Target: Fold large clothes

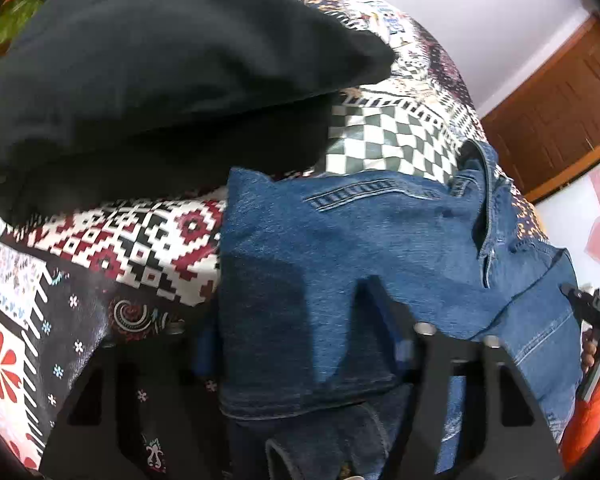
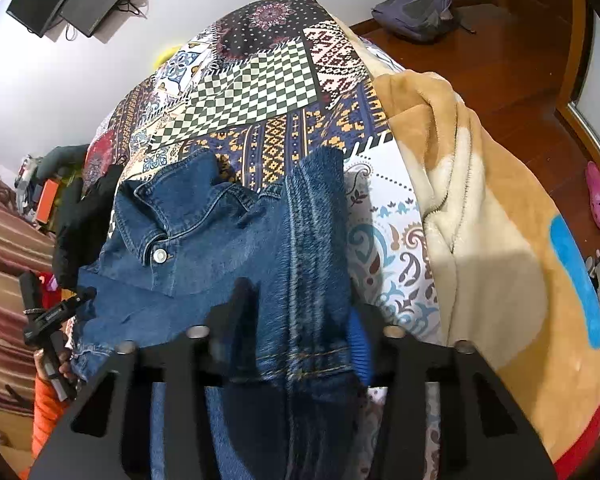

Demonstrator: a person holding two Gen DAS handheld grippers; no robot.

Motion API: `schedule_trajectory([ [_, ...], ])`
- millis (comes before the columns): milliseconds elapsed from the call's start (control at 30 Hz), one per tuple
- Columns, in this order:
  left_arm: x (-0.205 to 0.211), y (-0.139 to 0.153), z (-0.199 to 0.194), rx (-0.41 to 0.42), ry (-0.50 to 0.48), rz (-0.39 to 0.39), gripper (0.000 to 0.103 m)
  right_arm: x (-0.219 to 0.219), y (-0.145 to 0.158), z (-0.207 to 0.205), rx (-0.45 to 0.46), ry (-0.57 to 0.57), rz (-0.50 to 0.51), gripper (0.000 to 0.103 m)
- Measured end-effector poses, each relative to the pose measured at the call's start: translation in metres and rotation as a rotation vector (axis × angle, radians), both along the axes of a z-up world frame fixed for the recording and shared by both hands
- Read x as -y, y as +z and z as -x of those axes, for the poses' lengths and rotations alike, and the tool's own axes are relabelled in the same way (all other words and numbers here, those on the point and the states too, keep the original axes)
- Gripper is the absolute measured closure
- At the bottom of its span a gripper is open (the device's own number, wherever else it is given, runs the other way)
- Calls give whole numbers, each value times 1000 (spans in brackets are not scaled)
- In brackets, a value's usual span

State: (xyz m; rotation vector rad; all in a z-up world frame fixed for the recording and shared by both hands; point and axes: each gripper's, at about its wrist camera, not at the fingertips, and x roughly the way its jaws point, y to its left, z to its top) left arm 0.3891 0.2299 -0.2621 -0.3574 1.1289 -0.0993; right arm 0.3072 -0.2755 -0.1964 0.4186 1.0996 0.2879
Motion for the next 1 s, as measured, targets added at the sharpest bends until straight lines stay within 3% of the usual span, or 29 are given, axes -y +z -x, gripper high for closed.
schedule_trajectory([
  [133, 15, 14, -1, 25, -24, -88, 91, -5, 13, 6, 50, 7, 3, 90],
  [167, 16, 18, 0, 31, -26, -95, 94, -9, 21, 9, 76, 7, 25, 90],
  [400, 37, 85, 16, 152, -55, -147, 96, -24, 86, 12, 199, 28, 47, 92],
  [700, 79, 195, 36, 377, -107, -174, 96, -52, 174, 10, 393, 95, 98, 93],
  [867, 79, 211, 20, 421, -72, -241, 96, -61, 180, -23, 424, 93, 138, 93],
  [1000, 65, 187, -9, 371, -27, -279, 96, -64, 148, -59, 380, 88, 217, 93],
])
